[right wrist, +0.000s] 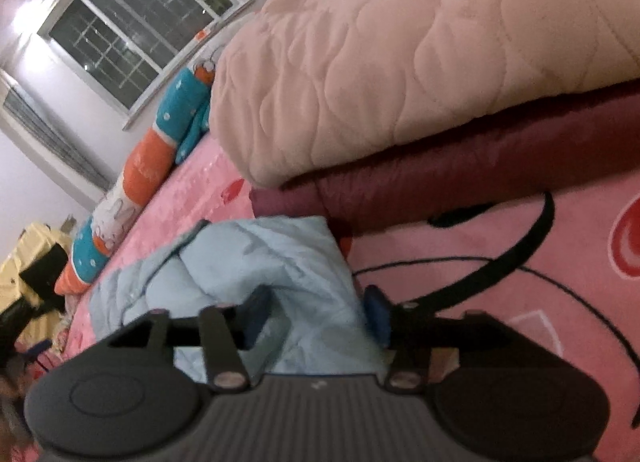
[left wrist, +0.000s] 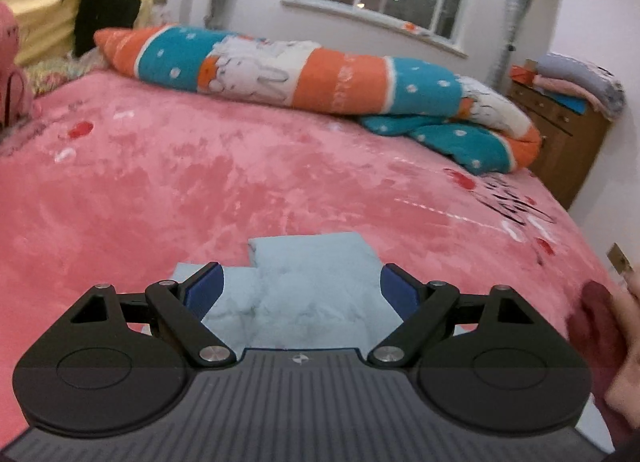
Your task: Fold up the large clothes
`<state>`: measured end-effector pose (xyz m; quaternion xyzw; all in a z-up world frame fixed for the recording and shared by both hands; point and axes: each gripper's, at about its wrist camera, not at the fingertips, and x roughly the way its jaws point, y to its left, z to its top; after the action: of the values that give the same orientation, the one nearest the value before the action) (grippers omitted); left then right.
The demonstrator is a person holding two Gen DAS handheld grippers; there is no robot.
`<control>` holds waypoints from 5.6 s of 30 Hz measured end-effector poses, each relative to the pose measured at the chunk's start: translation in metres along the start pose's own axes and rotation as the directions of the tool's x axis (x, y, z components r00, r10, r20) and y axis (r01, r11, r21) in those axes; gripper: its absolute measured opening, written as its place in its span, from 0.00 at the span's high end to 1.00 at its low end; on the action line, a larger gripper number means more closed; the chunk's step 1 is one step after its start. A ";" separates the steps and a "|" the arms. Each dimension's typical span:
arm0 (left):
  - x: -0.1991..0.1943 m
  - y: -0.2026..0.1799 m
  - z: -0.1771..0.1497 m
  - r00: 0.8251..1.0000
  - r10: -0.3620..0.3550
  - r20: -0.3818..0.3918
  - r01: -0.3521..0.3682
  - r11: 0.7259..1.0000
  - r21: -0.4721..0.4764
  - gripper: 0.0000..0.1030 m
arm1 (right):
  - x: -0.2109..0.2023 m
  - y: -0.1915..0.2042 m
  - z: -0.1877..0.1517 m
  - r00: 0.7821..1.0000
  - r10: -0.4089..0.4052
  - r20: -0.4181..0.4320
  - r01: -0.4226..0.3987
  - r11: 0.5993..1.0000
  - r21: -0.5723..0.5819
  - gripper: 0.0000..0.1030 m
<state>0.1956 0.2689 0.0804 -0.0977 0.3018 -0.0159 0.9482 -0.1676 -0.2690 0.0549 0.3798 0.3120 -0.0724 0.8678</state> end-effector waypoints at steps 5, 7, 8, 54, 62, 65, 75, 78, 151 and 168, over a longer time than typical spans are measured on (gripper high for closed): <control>0.059 0.012 0.006 0.998 -0.008 -0.066 0.006 0.999 -0.035 0.00 | 0.011 -0.003 0.000 0.999 -0.022 -0.044 0.021 1.000 -0.014 0.37; 0.078 0.018 0.005 0.995 -0.023 -0.097 0.018 0.999 -0.049 0.00 | 0.012 -0.003 0.000 0.999 -0.024 -0.045 0.023 0.999 -0.032 0.34; 0.089 0.019 0.007 0.994 -0.026 -0.110 0.019 0.998 -0.058 0.00 | 0.013 -0.001 -0.001 0.999 -0.027 -0.045 0.025 0.999 -0.043 0.33; 0.005 0.167 0.117 0.961 0.087 0.261 -0.053 0.990 -0.135 0.96 | 0.114 0.207 0.047 0.939 0.171 0.299 0.107 0.679 -0.727 0.95; 0.011 0.235 0.091 0.947 0.243 0.208 -0.205 0.960 -0.188 0.94 | 0.215 0.259 0.064 0.959 0.130 0.251 0.110 0.647 -0.755 0.93; 0.019 0.251 0.072 0.952 0.261 0.159 -0.228 0.953 -0.202 0.93 | 0.246 0.265 0.054 0.979 0.067 0.194 0.106 0.644 -0.758 0.83; 0.002 0.279 0.019 0.970 0.209 0.120 -0.172 0.948 -0.267 0.72 | 0.208 0.262 0.052 0.960 0.066 0.271 0.167 0.645 -0.746 0.23; -0.016 0.267 0.013 0.969 0.205 0.139 -0.164 0.950 -0.264 0.43 | 0.173 0.257 0.060 0.948 0.118 0.294 0.138 0.682 -0.718 0.19; -0.220 0.136 -0.142 0.993 -0.085 0.088 0.099 0.979 -0.177 0.96 | -0.040 0.147 -0.078 0.910 0.277 -0.307 -0.356 0.904 -0.238 0.99; -0.305 0.101 -0.207 0.986 -0.154 -0.062 0.155 0.988 0.009 0.96 | -0.103 0.099 -0.082 0.896 0.276 -0.347 -0.344 0.927 -0.151 0.99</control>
<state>-0.1763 0.3589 0.0690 -0.1135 0.3221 -0.0943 0.9351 -0.2535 -0.1533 0.1351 0.3383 0.3895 0.1630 0.8410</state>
